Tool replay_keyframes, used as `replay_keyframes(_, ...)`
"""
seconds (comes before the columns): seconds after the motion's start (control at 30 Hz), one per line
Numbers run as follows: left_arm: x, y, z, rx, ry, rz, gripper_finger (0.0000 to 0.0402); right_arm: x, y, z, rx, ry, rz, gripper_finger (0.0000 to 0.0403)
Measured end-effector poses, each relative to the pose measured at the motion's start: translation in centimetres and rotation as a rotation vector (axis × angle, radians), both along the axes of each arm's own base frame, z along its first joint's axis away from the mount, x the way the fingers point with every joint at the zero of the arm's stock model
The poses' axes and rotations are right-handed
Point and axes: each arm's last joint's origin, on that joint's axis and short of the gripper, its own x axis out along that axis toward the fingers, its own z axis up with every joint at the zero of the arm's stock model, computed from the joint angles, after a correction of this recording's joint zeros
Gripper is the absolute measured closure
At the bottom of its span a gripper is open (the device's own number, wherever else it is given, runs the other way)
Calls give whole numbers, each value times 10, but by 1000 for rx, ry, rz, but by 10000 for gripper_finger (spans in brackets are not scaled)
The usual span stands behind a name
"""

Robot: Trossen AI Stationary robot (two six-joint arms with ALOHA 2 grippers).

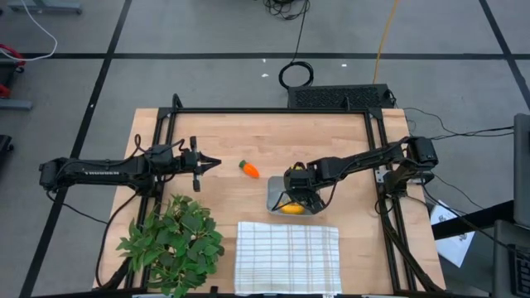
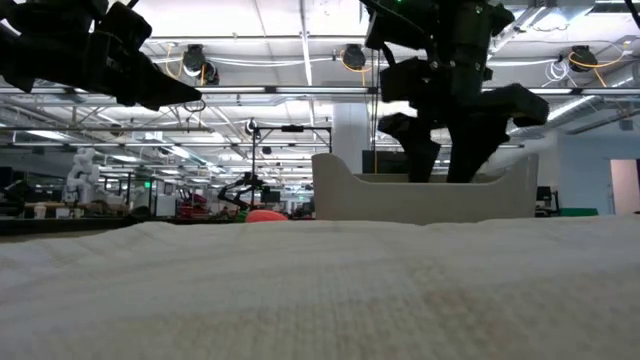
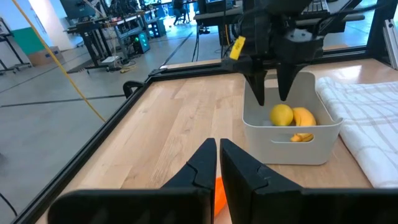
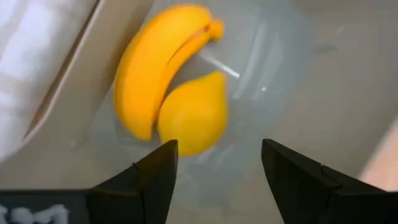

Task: Pick and placing Produce into tupperware
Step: Put the orange carrot into the gray bin

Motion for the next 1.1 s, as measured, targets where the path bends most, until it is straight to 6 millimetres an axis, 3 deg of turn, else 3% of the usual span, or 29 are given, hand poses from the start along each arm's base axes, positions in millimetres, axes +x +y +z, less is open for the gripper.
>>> replay_keyframes(0.2, 0, 0, 0, 0, 0, 0, 376, 4, 0, 7, 0, -25, 10, 216)
replay_keyframes(0.53, 0, 0, 0, 3, 5, -1, 376, 0, -2, 22, 3, -88, 21, 388)
replay_keyframes(0.87, 0, 0, -1, 0, 16, 0, 376, -11, -12, 57, 148, -320, -45, 401)
replay_keyframes(1.1, 0, 0, -1, -2, 15, 0, 376, -30, -23, 64, 187, -389, -125, 402)
